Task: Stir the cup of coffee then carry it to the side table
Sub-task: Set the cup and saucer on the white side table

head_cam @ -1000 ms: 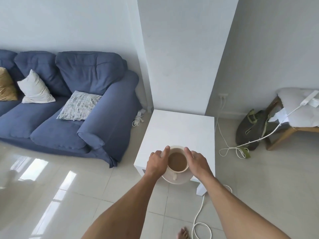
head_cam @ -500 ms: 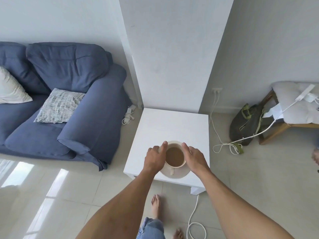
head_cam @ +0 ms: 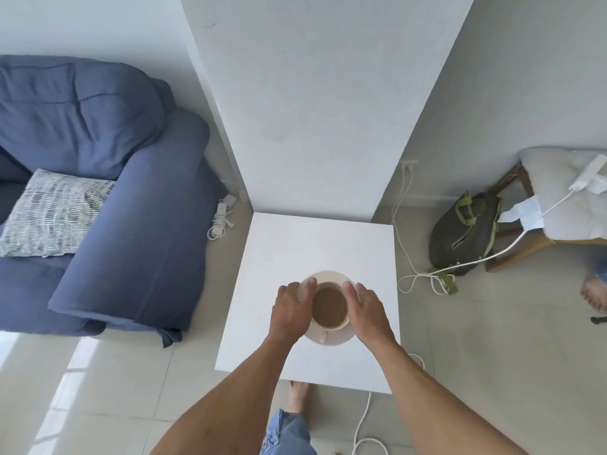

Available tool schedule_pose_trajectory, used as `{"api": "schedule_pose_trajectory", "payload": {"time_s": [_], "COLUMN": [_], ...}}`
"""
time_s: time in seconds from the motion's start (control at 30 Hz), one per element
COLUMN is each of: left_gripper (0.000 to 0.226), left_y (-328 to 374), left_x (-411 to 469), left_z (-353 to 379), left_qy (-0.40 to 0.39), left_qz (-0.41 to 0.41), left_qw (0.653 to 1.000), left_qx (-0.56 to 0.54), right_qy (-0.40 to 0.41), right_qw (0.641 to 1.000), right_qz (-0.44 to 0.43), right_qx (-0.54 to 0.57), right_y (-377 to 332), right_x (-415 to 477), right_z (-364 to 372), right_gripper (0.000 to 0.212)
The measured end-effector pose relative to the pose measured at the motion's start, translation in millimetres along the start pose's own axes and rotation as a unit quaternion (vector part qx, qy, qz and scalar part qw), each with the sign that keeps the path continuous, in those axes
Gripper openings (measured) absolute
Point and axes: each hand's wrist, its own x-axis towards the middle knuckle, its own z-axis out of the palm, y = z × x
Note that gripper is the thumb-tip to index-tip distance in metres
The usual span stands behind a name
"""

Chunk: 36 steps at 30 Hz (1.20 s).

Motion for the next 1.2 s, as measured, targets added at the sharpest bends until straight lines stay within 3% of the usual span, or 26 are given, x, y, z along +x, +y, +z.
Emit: {"api": "schedule_pose_trajectory", "payload": {"time_s": [0.43, 0.67, 1.2], "left_gripper": [0.056, 0.046, 0.041], "left_y": [-9.9, -33.7, -109.2], "left_x": [113.1, 159.3, 233.4], "left_z": [25.0, 44.3, 88.8], "left_qy": [-0.016, -0.012, -0.024], "left_qz": [-0.012, -0.010, -0.023], "left_qw": [1.000, 0.999, 0.999], "left_qx": [-0.014, -0.028, -0.006], "right_qy": [-0.011, 0.008, 0.000], "right_qw": [0.999, 0.999, 0.996], "right_qz": [0.041, 0.054, 0.084], "right_qx": [0.006, 0.001, 0.020], "right_y": [10.6, 27.1, 87.4], "right_x": [104.2, 143.9, 203.6], "right_z": [34.1, 66.9, 136.9], "right_gripper": [0.046, 0.067, 0.062]}}
